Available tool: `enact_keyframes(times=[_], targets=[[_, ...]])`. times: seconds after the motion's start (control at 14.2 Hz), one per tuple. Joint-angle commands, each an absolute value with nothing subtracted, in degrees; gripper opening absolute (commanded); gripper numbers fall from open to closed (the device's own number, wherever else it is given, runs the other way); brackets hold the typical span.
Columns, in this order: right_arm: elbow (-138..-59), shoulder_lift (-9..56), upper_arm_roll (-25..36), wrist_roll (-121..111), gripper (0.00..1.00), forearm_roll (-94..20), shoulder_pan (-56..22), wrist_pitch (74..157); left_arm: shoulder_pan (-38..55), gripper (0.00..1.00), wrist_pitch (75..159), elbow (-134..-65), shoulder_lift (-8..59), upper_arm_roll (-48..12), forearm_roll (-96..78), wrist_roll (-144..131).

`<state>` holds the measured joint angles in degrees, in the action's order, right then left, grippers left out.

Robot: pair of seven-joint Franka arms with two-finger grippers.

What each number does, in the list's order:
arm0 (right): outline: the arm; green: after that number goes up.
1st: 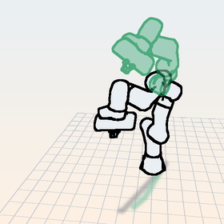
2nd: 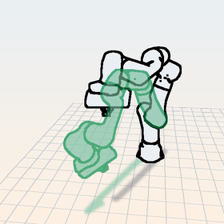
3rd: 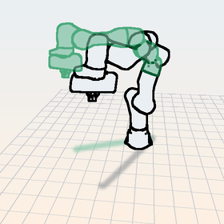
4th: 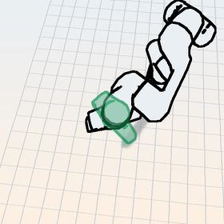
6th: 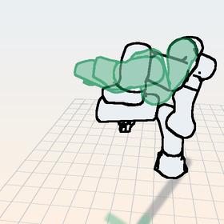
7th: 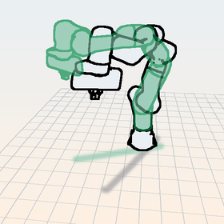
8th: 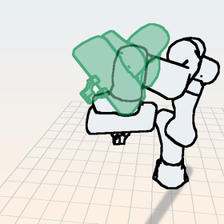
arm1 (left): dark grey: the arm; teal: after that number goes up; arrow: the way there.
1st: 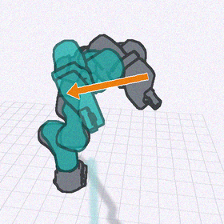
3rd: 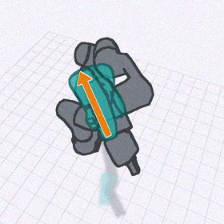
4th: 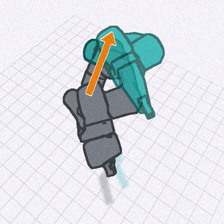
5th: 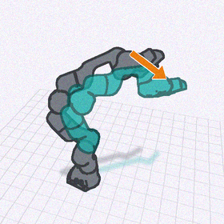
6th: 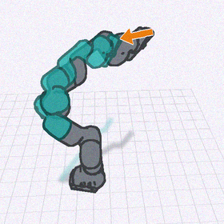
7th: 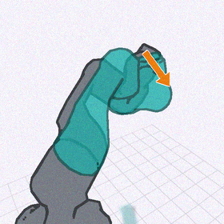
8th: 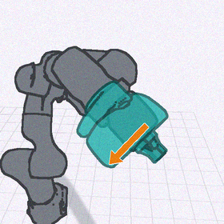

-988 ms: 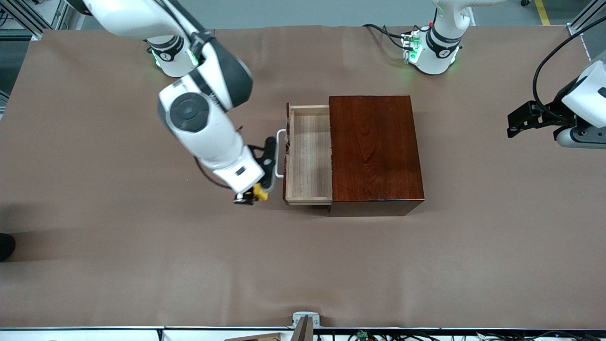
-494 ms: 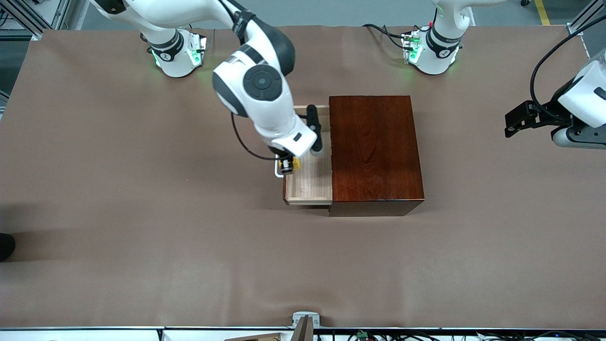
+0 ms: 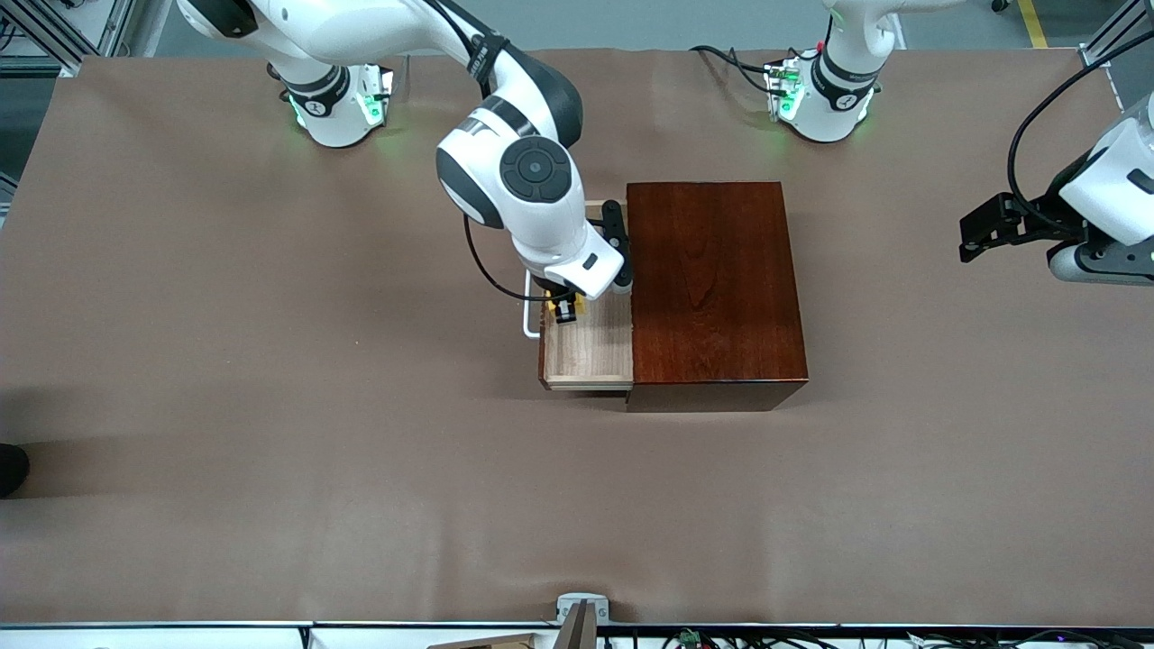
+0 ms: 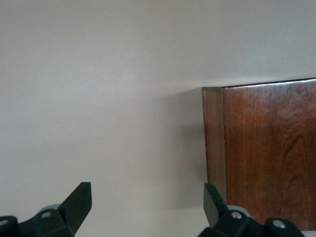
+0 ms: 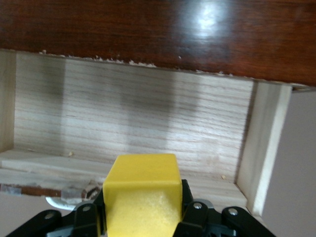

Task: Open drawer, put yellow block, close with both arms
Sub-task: 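Carry the yellow cube with the right gripper over the open drawer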

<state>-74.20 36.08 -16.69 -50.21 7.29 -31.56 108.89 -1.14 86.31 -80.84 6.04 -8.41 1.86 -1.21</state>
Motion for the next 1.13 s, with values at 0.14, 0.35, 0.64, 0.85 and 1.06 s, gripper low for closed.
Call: enact_keyframes(times=[0.14,0.35,0.64,0.85,1.06], targets=[[-73.3,37.79,-16.26,-48.34,0.0,12.11,-34.27,111.0,-1.41,1.0,86.48,-81.04,6.06,-8.88,1.49,-1.23],[-73.65,38.76,-16.26,-46.24,0.0,14.93,-35.15,112.05,-1.58,1.0,86.48,-81.04,6.24,-8.79,1.49,-1.23],[-75.66,39.81,-16.26,-43.51,0.0,15.21,-35.51,114.52,-1.58,1.0,86.48,-81.04,6.24,-8.79,1.49,-1.23],[-76.38,39.99,-16.17,-42.63,0.0,16.25,-36.03,115.31,-1.49,1.0,86.48,-80.95,6.24,-8.79,1.49,-1.23],[-76.38,40.08,-16.17,-41.05,1.0,18.02,-36.83,115.14,-1.32,1.0,86.48,-80.95,6.42,-8.79,1.49,-1.14]])
